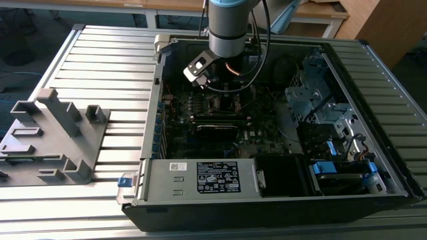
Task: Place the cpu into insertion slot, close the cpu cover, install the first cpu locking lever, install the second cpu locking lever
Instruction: 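Place the cpu into insertion slot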
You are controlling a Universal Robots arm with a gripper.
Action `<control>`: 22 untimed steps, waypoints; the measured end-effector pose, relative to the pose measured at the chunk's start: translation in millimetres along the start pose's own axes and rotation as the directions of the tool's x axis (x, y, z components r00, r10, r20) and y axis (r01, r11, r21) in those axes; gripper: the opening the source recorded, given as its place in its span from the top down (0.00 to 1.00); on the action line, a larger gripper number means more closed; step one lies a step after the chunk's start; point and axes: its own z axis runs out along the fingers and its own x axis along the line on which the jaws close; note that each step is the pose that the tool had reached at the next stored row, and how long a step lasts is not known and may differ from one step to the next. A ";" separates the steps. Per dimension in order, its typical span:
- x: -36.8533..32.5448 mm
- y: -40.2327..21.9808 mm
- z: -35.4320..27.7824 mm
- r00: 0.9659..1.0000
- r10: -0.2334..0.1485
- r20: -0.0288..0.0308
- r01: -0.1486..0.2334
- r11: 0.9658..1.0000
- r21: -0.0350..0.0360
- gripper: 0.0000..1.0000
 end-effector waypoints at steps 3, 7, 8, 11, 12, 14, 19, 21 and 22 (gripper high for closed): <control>0.0 0.1 0.1 1.000 0.000 0.000 0.000 1.000 0.000 0.46; 0.0 0.5 0.4 1.000 0.000 0.000 0.000 1.000 0.000 0.46; 0.1 0.9 0.5 1.000 0.000 0.000 0.000 1.000 0.000 0.46; 0.1 1.3 0.5 1.000 0.000 0.000 0.000 1.000 0.000 0.46; 0.1 1.3 0.6 1.000 0.000 0.000 0.000 1.000 0.000 0.46; 0.2 1.4 1.6 1.000 0.000 0.000 0.000 1.000 0.000 0.46; 0.1 2.4 1.9 1.000 0.000 0.000 0.000 1.000 0.000 0.46; 0.1 3.1 1.9 1.000 0.000 0.000 0.000 1.000 0.000 0.46; 0.1 3.1 1.9 1.000 0.000 0.000 0.000 1.000 0.000 0.46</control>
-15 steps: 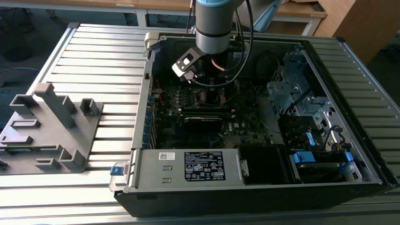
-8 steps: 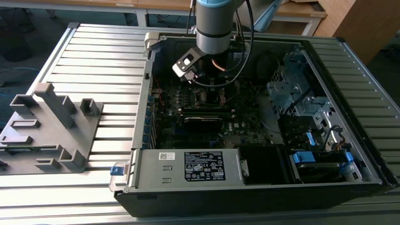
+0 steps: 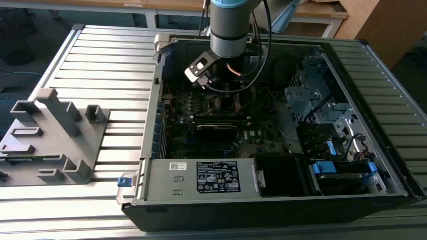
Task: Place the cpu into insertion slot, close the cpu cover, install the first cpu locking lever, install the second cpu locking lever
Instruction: 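Place the cpu into insertion slot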
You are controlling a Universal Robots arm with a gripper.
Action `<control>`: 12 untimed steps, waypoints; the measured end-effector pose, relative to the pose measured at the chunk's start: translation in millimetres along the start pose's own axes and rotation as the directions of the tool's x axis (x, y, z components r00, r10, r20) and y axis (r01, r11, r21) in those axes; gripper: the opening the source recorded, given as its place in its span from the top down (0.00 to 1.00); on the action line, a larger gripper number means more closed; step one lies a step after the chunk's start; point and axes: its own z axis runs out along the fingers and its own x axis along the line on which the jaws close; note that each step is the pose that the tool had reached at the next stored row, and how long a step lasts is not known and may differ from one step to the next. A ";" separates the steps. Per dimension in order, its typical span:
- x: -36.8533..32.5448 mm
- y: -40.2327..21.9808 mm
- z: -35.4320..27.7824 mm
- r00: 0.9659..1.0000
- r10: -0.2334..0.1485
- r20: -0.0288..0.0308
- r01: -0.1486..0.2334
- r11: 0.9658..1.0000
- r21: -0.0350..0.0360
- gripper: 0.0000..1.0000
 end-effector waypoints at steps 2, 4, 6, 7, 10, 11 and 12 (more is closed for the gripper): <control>0.0 0.0 0.2 1.000 0.000 0.000 0.000 1.000 0.000 0.46; -0.1 -0.1 1.2 1.000 0.000 0.001 0.000 1.000 0.000 0.46; -0.1 -0.1 1.5 1.000 0.000 0.001 0.000 1.000 0.000 0.46; -0.1 -0.1 1.5 1.000 0.000 0.001 0.000 1.000 0.000 0.46; 0.0 -0.1 1.7 1.000 0.000 0.000 0.000 1.000 0.000 0.46; 0.0 -0.1 1.7 1.000 0.000 0.000 0.000 1.000 0.000 0.46; 0.0 -0.1 1.7 1.000 0.000 0.000 0.000 1.000 0.000 0.46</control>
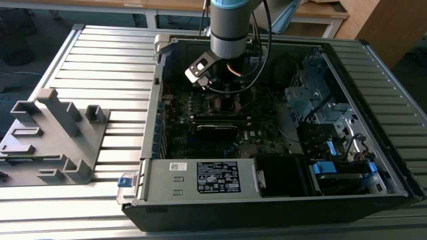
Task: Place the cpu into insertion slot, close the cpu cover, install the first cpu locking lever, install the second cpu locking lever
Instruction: 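Place the cpu into insertion slot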
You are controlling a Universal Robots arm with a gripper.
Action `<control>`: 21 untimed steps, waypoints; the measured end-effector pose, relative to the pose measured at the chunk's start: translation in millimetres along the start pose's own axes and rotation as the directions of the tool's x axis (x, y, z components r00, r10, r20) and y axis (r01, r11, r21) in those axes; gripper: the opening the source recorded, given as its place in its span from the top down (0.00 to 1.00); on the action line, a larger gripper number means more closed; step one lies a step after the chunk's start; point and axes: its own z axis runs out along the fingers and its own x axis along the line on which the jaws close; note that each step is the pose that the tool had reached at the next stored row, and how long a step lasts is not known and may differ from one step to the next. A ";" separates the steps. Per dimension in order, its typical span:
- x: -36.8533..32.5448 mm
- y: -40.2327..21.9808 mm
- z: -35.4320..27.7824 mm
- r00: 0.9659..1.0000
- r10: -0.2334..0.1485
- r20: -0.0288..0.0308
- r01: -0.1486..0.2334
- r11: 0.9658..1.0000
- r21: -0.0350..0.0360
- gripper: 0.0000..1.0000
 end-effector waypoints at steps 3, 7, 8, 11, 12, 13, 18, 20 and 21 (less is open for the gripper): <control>0.1 0.2 -1.3 1.000 0.000 -0.001 0.000 1.000 0.000 0.46; 0.0 0.1 -2.1 1.000 0.000 0.000 0.000 1.000 0.000 0.46; 0.0 0.1 -2.1 1.000 0.000 0.000 0.000 1.000 0.000 0.46; 0.0 0.2 -2.2 1.000 0.000 0.000 0.000 1.000 0.000 0.46; 0.0 0.1 -2.2 1.000 0.000 0.000 0.000 1.000 0.000 0.46; 0.0 -0.1 -2.2 1.000 0.000 0.000 0.000 1.000 0.000 0.46; 0.0 -0.9 -2.2 1.000 0.000 0.000 0.000 1.000 0.000 0.46; -0.1 -1.0 -1.8 1.000 0.000 0.000 0.000 1.000 0.000 0.46; -0.1 -1.0 -1.7 1.000 0.000 0.000 0.000 1.000 0.000 0.46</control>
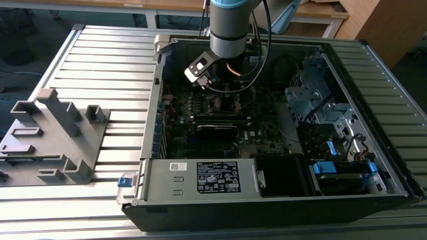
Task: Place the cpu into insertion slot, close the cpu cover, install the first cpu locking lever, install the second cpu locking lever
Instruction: 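Place the cpu into insertion slot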
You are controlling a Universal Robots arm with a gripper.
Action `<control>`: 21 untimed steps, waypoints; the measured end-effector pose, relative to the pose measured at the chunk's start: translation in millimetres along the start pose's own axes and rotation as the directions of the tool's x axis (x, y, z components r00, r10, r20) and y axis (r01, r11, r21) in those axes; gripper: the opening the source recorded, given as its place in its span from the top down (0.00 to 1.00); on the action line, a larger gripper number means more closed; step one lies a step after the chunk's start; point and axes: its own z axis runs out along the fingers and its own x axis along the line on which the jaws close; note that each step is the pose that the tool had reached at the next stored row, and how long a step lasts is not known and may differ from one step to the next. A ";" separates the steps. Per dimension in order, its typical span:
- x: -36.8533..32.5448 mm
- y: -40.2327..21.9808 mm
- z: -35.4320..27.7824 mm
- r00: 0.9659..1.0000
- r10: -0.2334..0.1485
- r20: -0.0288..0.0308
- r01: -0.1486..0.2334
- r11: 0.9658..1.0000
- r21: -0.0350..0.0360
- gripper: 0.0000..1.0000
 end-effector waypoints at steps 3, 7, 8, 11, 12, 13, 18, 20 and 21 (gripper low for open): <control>0.0 0.0 0.1 1.000 0.000 0.000 0.000 1.000 0.000 0.46; 0.0 -0.1 1.2 1.000 0.000 0.000 0.000 1.000 0.000 0.46; 0.0 -0.1 1.7 1.000 0.000 0.000 0.000 1.000 0.000 0.46; 0.0 -0.1 1.8 1.000 0.000 0.000 0.000 1.000 0.000 0.46; 0.0 -0.2 1.8 1.000 0.000 0.000 0.000 1.000 0.000 0.46; 0.0 -0.1 1.9 1.000 0.000 0.000 0.000 1.000 0.000 0.46; 0.0 -0.2 2.0 1.000 0.000 0.000 0.000 1.000 0.000 0.46; 0.1 -0.1 2.0 1.000 0.000 0.000 0.000 1.000 0.000 0.46; 0.0 -0.1 2.0 1.000 0.000 0.000 0.000 1.000 0.000 0.46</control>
